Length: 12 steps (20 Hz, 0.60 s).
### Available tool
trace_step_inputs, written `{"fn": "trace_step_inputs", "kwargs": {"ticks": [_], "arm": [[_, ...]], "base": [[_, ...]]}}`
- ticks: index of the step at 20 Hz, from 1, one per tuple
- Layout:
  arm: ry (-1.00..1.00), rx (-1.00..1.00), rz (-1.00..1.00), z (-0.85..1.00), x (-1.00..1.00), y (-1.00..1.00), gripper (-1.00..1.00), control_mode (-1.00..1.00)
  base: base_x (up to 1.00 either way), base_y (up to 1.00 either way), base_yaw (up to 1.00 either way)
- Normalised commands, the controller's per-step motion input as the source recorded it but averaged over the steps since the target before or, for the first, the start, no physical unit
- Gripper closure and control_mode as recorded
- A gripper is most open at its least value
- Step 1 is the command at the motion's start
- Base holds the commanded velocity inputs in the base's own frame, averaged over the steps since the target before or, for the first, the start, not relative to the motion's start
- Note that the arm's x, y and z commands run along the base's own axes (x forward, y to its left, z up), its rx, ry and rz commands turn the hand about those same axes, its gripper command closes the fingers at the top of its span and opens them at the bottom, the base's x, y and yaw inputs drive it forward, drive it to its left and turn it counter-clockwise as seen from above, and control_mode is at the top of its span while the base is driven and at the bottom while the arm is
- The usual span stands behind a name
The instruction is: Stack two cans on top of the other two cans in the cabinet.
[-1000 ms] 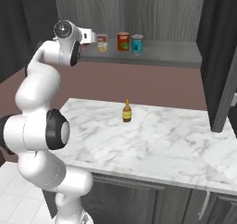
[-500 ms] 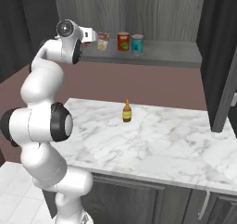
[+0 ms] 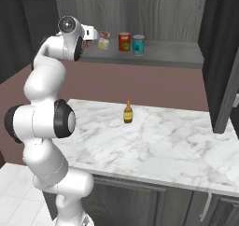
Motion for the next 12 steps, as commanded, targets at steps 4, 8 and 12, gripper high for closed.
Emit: {"fn": "trace_step_inputs", "kwargs": {"ticks": [4, 8, 12], "arm": [[0.01, 0.04, -0.01, -0.09, 0.0, 0.06, -1.0, -1.0], [0.0, 0.04, -0.01, -0.11, 0.0, 0.03, -1.0, -1.0], [0.0, 0.04, -0.01, -0.12, 0.04, 0.0, -1.0, -1.0]], "base": [[0.0, 0.0, 0.0], [0.0, 0.0, 0.0], [0.0, 0.0, 0.0]]}}
